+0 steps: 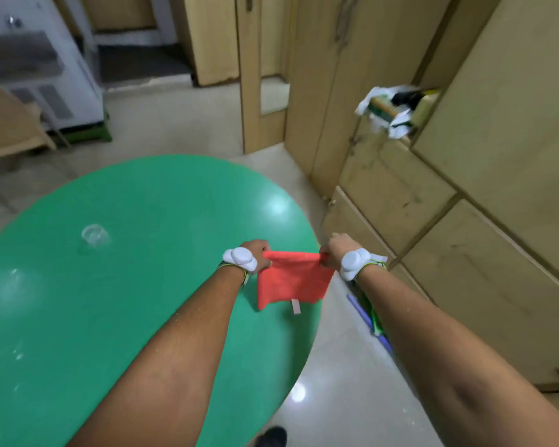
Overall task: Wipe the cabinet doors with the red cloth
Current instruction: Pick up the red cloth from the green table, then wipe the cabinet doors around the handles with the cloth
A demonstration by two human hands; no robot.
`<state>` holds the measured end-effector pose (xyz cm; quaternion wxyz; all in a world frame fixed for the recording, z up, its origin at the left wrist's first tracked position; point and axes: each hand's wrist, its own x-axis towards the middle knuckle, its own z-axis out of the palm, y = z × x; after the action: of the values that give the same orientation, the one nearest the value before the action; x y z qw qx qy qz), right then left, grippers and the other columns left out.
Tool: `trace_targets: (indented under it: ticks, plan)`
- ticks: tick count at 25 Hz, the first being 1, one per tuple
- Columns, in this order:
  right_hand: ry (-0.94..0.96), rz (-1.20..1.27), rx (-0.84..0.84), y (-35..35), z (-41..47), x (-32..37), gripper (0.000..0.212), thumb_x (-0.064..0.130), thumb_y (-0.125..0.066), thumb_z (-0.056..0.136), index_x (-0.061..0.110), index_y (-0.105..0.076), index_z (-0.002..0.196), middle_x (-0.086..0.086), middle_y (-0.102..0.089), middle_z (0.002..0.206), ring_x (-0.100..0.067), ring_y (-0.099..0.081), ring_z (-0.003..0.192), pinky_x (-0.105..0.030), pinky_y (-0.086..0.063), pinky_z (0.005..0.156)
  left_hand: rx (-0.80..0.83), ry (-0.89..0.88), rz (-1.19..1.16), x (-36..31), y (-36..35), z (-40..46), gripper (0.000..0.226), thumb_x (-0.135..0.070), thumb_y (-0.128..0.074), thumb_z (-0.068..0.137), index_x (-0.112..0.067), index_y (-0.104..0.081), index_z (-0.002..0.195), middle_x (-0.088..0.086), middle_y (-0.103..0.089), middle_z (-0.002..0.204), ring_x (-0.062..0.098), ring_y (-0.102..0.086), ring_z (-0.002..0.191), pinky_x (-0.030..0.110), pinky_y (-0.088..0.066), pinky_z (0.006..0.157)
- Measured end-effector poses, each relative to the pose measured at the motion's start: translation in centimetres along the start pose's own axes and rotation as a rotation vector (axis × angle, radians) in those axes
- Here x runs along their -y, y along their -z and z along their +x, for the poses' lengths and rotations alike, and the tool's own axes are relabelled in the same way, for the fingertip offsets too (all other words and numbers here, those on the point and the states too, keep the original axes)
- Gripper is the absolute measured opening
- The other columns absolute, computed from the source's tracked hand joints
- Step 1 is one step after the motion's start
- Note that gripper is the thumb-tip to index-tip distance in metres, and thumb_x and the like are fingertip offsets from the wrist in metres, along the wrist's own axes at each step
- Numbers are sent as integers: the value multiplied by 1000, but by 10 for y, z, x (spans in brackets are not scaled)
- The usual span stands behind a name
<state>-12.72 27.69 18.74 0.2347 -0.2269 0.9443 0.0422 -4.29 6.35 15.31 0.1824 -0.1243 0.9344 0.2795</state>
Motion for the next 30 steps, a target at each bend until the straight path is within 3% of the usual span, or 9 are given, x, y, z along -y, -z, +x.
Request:
trace_targets:
  ticks: [3, 8, 10, 13, 16, 19, 21, 25, 30]
  plan:
    - [-88, 94, -155, 46, -43, -40, 33, 20, -57, 94, 16, -72, 123, -15, -57, 129, -35, -56, 124, -35, -51, 99, -96, -97, -18, -63, 40, -4, 22, -18, -73, 89, -11, -72, 110, 13, -73, 117, 33, -67, 109, 35, -52, 88]
    - [-214, 333, -380, 117, -114, -118, 16, 19, -64, 91, 17, -79, 95, -16, -73, 100, -33, -68, 97, -32, -51, 79, -224, -319, -158, -172, 88, -4, 13, -17, -75, 90, -13, -72, 101, 6, -70, 95, 20, -59, 87, 27, -40, 69]
    - [-285, 423, -504, 137, -151, -148, 22, 21, -65, 91, 18, -80, 107, -12, -76, 95, -30, -70, 93, -31, -54, 80, -270, -406, -217, -221, 95, -6, 20, -13, -76, 89, -4, -74, 107, 13, -73, 100, 18, -58, 88, 28, -42, 75]
    - [-376, 551, -678, 160, -198, -187, 23, 21, -60, 90, 18, -80, 102, -10, -78, 90, -31, -73, 80, -35, -62, 80, -295, -515, -298, -291, 103, -15, 20, -14, -77, 89, -3, -73, 105, 15, -75, 104, 22, -62, 90, 35, -51, 86]
    - [-448, 673, -800, 173, -249, -228, 22, 16, -55, 85, 16, -77, 89, -9, -76, 71, -30, -77, 59, -31, -62, 62, -298, -642, -334, -363, 106, -26, 21, -12, -75, 90, -3, -72, 109, 19, -76, 108, 35, -71, 103, 44, -55, 97]
    - [-527, 836, -973, 181, -299, -267, 19, 14, -56, 84, 13, -75, 81, -13, -73, 65, -20, -66, 40, -20, -52, 43, -303, -788, -367, -438, 104, -40, 14, -14, -74, 91, -10, -73, 104, 17, -78, 104, 32, -71, 94, 36, -56, 85]
    - [-548, 1052, -1108, 191, -322, -283, 16, 11, -59, 85, 7, -73, 80, -15, -67, 62, -23, -59, 41, -24, -55, 43, -316, -866, -386, -477, 104, -51, 10, -19, -74, 92, -15, -74, 101, 11, -78, 99, 23, -64, 84, 29, -47, 74]
    - [-519, 1377, -1372, 212, -367, -311, 7, 13, -58, 92, 13, -58, 85, -16, -63, 66, -24, -57, 41, -23, -47, 39, -324, -1016, -449, -552, 96, -72, 11, -18, -71, 94, -13, -74, 104, 4, -73, 91, 19, -60, 82, 27, -42, 72]
    - [-550, 1402, -1876, 240, -395, -333, 8, 14, -57, 90, 14, -56, 98, -5, -64, 84, -33, -73, 72, -39, -64, 62, -327, -1157, -528, -634, 98, -102, 9, -16, -68, 95, -12, -74, 102, -1, -66, 82, 19, -56, 76, 28, -41, 68]
